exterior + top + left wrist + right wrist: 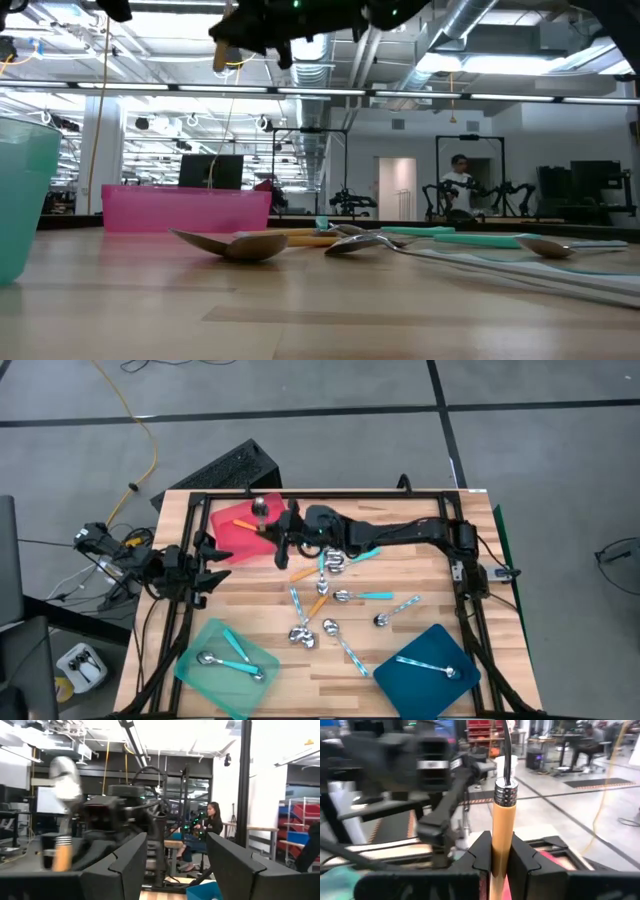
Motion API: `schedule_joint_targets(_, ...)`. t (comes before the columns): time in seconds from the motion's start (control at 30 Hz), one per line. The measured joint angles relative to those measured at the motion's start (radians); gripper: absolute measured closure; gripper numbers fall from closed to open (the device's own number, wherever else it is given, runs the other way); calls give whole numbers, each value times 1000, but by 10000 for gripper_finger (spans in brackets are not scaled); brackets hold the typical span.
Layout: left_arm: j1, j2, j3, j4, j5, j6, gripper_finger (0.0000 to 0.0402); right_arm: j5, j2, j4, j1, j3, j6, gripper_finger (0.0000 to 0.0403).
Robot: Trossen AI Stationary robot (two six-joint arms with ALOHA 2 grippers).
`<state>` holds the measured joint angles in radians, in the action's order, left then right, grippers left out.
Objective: Sort silverware by color (type)
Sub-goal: Put the yellow spoon into the pink bin
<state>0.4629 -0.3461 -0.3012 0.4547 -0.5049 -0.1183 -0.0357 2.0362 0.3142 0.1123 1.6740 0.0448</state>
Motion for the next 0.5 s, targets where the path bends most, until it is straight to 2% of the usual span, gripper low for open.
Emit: schedule_joint_targets(0.5,5,0,0,-57,-18,-32,212,2,174,-14,105,69,37,349)
